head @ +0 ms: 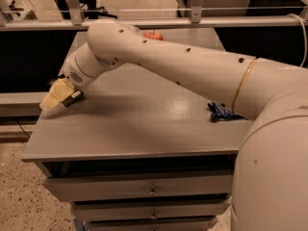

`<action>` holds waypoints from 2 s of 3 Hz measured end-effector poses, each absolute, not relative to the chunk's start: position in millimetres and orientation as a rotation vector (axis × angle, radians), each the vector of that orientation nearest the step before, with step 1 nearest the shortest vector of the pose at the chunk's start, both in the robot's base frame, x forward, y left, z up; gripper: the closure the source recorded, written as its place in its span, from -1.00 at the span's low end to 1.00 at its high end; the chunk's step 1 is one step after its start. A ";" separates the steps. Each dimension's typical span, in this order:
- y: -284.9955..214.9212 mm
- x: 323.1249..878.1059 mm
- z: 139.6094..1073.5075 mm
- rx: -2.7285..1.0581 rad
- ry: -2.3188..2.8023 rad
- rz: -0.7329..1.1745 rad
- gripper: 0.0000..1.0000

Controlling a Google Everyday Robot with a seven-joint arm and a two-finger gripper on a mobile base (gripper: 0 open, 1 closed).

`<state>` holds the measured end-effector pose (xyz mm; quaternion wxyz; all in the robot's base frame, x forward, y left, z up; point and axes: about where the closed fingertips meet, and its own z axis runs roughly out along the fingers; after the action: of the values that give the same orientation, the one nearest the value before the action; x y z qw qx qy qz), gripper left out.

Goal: Move rxbar chocolate near rxbar blueberry

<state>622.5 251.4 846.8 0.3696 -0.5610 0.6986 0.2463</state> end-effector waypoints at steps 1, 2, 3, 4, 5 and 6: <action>255.4 624.5 836.7 -1.416 1.814 0.636 -0.65; 253.7 627.1 832.3 -1.401 1.831 0.631 -0.19; 251.5 627.9 831.3 -1.392 1.842 0.626 0.27; 246.9 627.8 833.5 -1.392 1.849 0.611 0.73; 233.3 626.7 840.3 -1.414 1.854 0.571 1.00; 190.6 630.8 869.0 -1.472 1.824 0.480 1.00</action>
Offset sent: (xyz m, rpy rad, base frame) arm 0.0105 -0.0039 -0.0185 -0.0016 0.0278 -0.0634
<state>630.8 190.6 869.0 0.3659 -0.5725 0.7096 0.1867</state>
